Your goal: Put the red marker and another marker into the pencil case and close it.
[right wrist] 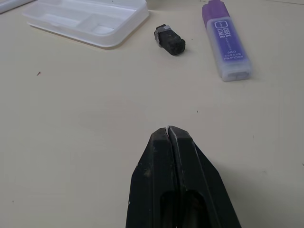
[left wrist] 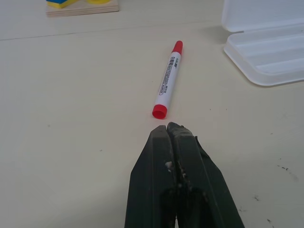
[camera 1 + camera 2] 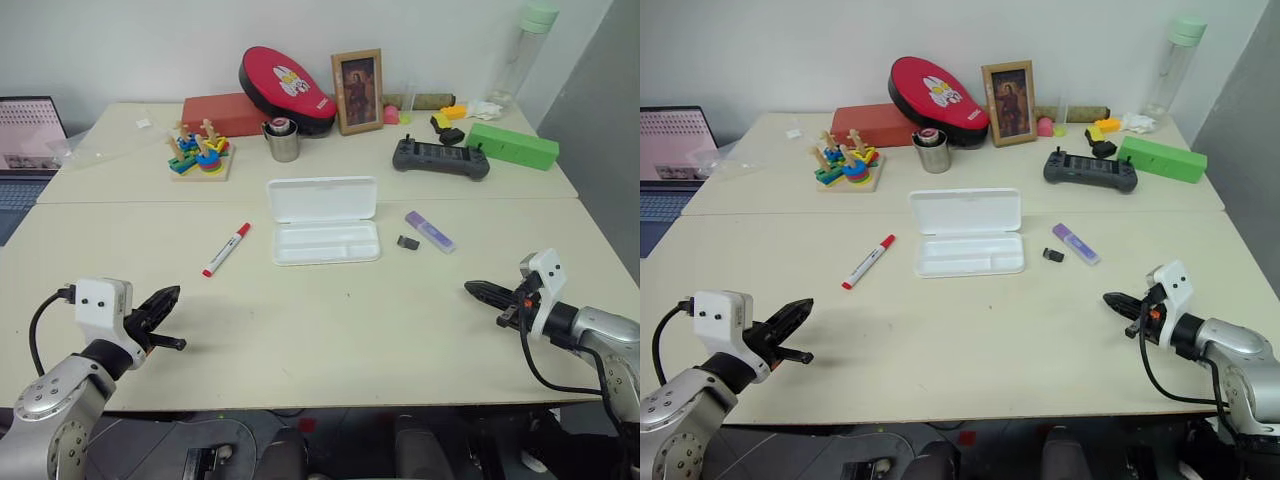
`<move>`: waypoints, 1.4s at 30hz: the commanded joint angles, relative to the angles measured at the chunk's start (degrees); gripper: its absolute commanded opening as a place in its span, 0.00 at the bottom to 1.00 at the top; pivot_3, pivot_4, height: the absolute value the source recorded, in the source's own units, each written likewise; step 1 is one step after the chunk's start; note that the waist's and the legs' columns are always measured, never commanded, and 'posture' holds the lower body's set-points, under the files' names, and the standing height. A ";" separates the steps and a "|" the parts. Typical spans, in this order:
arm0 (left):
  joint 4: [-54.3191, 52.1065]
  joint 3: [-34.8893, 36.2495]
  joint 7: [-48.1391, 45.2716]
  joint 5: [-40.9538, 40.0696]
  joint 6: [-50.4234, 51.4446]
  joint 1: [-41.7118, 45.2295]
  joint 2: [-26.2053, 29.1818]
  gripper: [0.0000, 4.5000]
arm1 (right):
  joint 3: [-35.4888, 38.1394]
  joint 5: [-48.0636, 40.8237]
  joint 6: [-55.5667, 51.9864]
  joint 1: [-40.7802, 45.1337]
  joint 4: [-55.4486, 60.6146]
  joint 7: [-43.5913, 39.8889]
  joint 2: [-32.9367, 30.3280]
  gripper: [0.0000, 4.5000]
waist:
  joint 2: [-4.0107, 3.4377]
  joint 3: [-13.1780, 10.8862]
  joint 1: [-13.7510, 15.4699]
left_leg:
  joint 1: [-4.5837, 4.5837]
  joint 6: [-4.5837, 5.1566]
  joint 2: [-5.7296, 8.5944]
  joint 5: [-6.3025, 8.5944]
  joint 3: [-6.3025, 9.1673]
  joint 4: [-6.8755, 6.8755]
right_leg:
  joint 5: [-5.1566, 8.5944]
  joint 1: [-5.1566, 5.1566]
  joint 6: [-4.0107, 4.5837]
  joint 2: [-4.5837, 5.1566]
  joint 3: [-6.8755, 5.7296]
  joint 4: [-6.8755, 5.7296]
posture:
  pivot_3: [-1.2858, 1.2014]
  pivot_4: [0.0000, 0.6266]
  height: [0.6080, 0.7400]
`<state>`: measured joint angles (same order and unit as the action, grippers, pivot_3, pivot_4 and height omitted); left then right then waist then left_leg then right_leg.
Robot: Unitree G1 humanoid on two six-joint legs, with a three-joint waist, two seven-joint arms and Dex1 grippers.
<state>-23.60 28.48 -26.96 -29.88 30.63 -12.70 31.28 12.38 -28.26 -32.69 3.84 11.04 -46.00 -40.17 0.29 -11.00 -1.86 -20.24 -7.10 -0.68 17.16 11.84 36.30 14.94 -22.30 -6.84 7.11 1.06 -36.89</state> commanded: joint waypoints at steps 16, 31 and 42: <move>-0.88 -0.31 0.25 0.61 0.29 1.24 0.58 0.00 | -0.64 0.59 2.13 3.16 1.90 -0.15 -0.22 0.00 | 0.00 0.00 0.03 | -0.01 0.00 0.00 0.00 0.00 0.00 | 0.00 0.00 0.00 0.00 -0.01 0.01 | 0.52 0.24 1.00; -0.43 0.36 -0.94 -1.72 1.11 1.95 0.44 0.00 | -2.52 0.86 2.82 5.64 1.53 -1.12 -0.65 0.00 | 0.00 0.00 0.03 | -0.01 0.00 0.00 0.00 0.00 0.00 | 0.00 0.00 0.00 0.00 0.00 0.01 | 0.52 0.24 1.00; -4.62 2.08 -7.75 -5.73 8.04 0.79 10.85 0.00 | -12.82 2.53 5.67 17.73 3.80 -9.74 -1.78 0.17 | 0.02 -0.04 -0.28 | 0.04 0.02 -0.03 -0.02 -0.01 -0.08 | 0.01 -0.01 -0.01 -0.01 -0.01 0.00 | 0.52 0.24 1.00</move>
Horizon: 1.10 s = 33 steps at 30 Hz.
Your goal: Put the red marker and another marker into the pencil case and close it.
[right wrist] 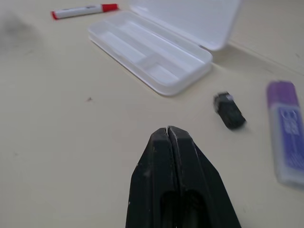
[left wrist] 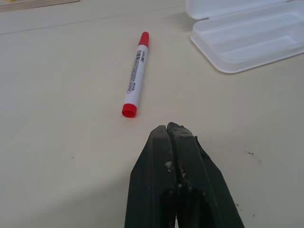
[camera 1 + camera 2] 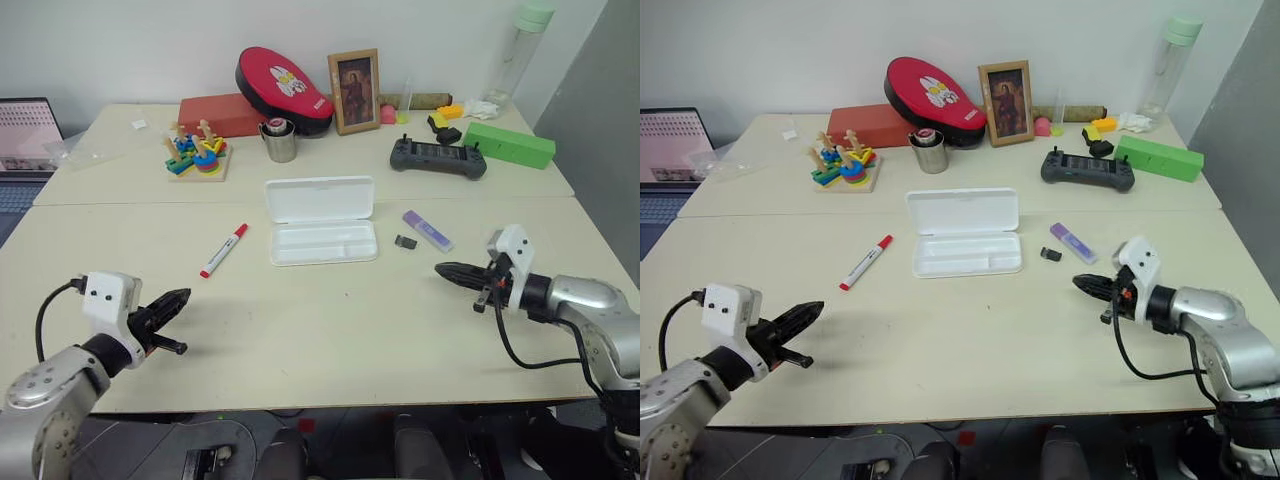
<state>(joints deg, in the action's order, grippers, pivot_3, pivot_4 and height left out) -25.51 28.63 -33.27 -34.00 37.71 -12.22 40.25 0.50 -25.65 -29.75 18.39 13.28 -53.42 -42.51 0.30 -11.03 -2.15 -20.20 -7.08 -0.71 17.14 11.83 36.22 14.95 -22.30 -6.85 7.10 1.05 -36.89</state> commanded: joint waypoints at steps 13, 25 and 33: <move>-9.34 -1.87 -11.55 -3.24 2.09 1.51 11.00 0.00 | -17.86 14.15 15.35 18.42 -15.25 -8.11 8.72 0.73 | -0.01 -0.02 -0.16 | 0.00 -0.17 0.00 -0.09 0.00 -0.17 | 0.03 -0.06 0.06 0.00 -0.02 0.04 | 0.52 0.24 1.00; -13.21 -1.51 -17.12 -3.06 0.82 3.46 16.42 0.00 | -20.95 20.90 20.91 28.10 -33.58 -10.38 15.75 0.73 | -0.05 -0.05 -1.11 | -0.21 -0.25 -0.01 -0.13 0.00 -0.24 | 0.04 -0.38 0.12 0.00 0.00 -0.01 | 0.52 0.24 1.00; -13.20 -2.58 -16.39 -2.08 0.86 5.48 16.15 0.00 | -21.89 23.42 17.68 32.50 -41.77 -11.88 18.75 0.73 | -0.05 -0.05 -1.31 | -0.36 -0.26 -0.01 -0.14 0.01 -0.25 | 0.03 -0.58 0.12 0.00 0.00 -0.06 | 0.52 0.24 1.00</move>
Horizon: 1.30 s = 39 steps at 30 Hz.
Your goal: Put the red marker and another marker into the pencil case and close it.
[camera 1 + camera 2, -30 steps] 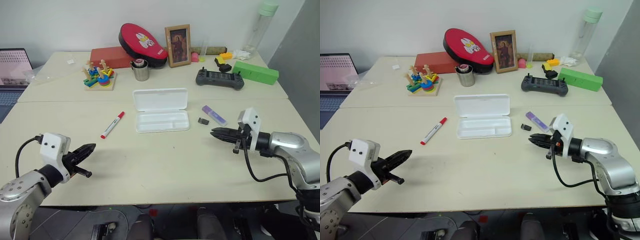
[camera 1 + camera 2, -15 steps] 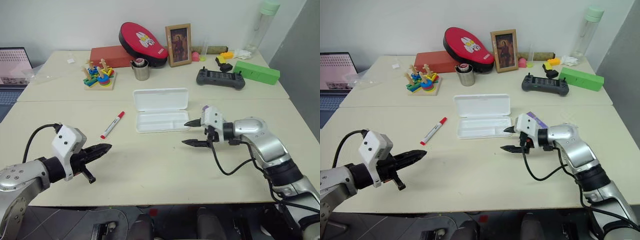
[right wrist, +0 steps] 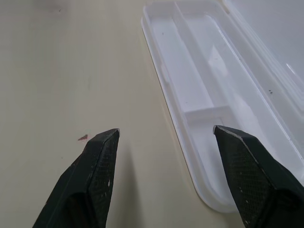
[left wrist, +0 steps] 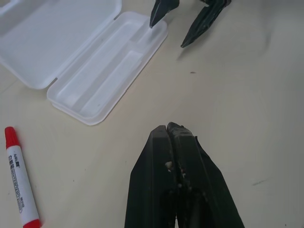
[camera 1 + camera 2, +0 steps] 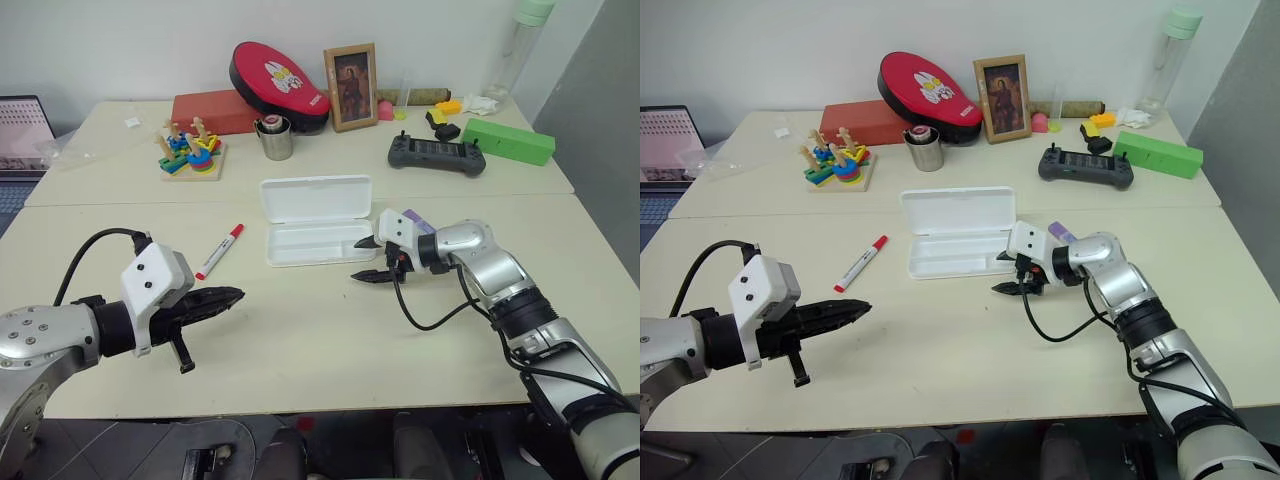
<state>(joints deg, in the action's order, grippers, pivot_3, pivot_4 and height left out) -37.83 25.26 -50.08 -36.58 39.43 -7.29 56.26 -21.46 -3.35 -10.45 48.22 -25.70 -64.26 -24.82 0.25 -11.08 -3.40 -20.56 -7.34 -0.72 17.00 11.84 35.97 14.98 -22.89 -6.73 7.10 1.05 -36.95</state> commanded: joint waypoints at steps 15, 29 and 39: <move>-0.77 0.30 1.88 1.47 -1.40 1.47 -0.60 0.00 | -1.55 5.98 -3.72 6.50 -8.96 -3.15 3.03 0.12 | 0.01 0.01 -0.43 | -0.25 -0.09 0.00 -0.05 -0.01 0.01 | -0.02 -0.29 0.02 0.00 0.01 -0.06 | 0.52 0.24 1.00; -0.30 0.38 2.32 1.52 -1.31 2.36 -0.95 0.00 | -1.24 4.03 -2.22 2.10 5.60 -10.24 -0.78 0.01 | 0.00 0.01 -1.37 | -0.27 -0.10 0.00 -0.06 0.00 0.04 | -0.02 -0.30 0.02 0.00 0.01 -0.10 | 0.52 0.24 1.00; 0.31 -0.22 2.76 1.87 -1.11 2.92 -1.07 0.00 | -0.60 -0.15 -12.07 -5.73 27.14 -13.21 -7.29 0.01 | 0.01 0.01 -1.36 | -0.27 -0.10 0.00 -0.07 0.01 0.07 | -0.02 -0.31 0.01 0.00 0.01 -0.18 | 0.52 0.24 1.00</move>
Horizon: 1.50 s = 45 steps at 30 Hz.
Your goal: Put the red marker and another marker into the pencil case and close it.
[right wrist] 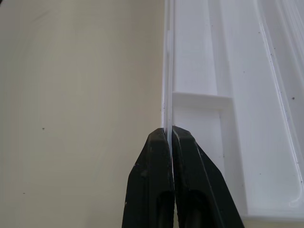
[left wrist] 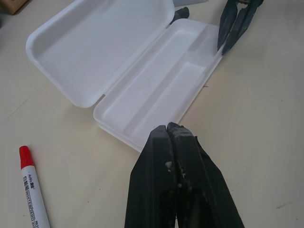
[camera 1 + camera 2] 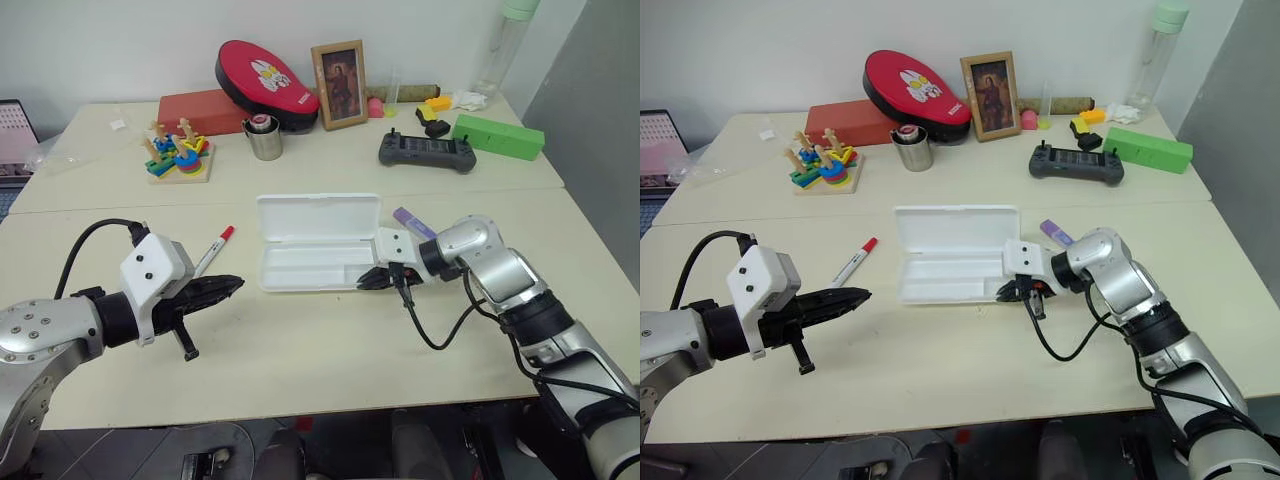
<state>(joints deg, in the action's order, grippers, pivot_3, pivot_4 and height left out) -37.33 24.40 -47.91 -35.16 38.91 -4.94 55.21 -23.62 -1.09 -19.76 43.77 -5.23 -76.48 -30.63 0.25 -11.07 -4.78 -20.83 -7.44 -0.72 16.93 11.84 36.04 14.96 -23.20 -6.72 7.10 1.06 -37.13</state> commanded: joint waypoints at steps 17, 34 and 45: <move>0.25 -0.39 0.72 1.17 -0.71 0.91 0.47 0.00 | -0.41 -1.71 -4.03 -7.98 8.96 3.09 -3.29 0.05 | 0.02 0.01 0.00 | 0.02 -0.02 0.00 -0.04 -0.01 0.02 | -0.01 0.01 0.00 0.00 0.02 -0.04 | 0.52 0.24 1.00; -0.92 1.90 -0.85 -3.31 2.67 0.82 1.09 0.00 | 5.79 -9.85 -9.27 -5.16 15.70 1.66 -6.21 0.83 | 0.03 0.02 0.05 | 0.02 -0.02 0.00 -0.06 0.00 0.02 | -0.01 0.02 0.00 0.00 0.00 -0.05 | 0.52 0.24 1.00; -0.84 3.55 -1.66 -4.62 3.92 1.50 2.70 0.00 | 10.92 -13.08 -10.10 -5.84 17.79 3.90 -9.42 0.83 | 0.03 0.02 0.02 | 0.02 -0.02 0.00 -0.06 -0.01 0.02 | -0.01 0.02 0.01 0.00 0.01 -0.04 | 0.52 0.24 1.00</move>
<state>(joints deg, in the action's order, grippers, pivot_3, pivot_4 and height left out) -37.52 25.85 -49.43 -40.30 43.47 -3.56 56.63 -15.30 -13.07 -29.68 37.41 9.43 -73.35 -38.54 0.28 -11.06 -4.75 -20.81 -7.46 -0.72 16.87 11.84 36.06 14.95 -23.18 -6.71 7.10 1.07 -37.17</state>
